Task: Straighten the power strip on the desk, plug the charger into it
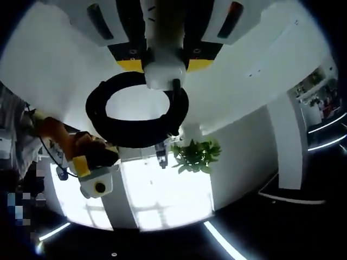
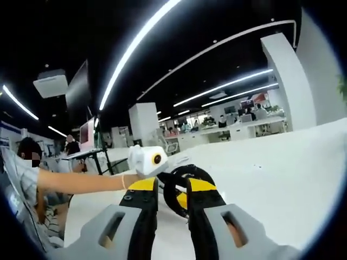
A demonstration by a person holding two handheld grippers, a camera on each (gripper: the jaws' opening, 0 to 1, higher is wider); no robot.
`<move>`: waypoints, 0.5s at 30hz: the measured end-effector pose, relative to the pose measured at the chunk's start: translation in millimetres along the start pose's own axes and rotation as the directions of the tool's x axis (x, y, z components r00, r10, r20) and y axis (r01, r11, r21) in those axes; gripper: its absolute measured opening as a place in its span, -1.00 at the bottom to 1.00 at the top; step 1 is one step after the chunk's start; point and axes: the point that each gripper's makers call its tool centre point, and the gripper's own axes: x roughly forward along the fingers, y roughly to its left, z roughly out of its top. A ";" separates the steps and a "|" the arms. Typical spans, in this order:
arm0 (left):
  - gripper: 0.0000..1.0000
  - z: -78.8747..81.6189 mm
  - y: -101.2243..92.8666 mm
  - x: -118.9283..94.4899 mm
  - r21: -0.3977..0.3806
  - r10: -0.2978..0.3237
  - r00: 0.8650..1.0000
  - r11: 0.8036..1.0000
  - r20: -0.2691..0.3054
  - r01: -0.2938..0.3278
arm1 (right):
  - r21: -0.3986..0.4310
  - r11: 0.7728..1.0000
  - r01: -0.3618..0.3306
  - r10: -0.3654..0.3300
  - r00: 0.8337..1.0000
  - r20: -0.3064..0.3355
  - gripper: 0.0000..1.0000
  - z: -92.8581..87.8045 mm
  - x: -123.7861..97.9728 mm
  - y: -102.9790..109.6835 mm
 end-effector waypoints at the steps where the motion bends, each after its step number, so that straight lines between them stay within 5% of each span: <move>1: -0.53 -0.5 -1.4 0.4 0.022 0.007 1.000 1.000 -0.012 -0.007 | -0.002 1.000 0.000 0.000 1.000 -0.001 -0.62 -0.3 -0.1 0.0; 3: -0.53 -0.8 -5.0 1.1 0.065 0.017 0.999 0.998 -0.029 -0.015 | -0.002 1.000 0.003 -0.003 1.000 -0.001 -0.63 -1.2 -0.1 -0.5; 15: -0.49 -3.1 -0.9 1.0 0.012 0.001 1.000 1.000 -0.015 -0.001 | -0.013 1.000 0.011 -0.011 1.000 -0.022 -0.63 -4.2 -0.3 4.6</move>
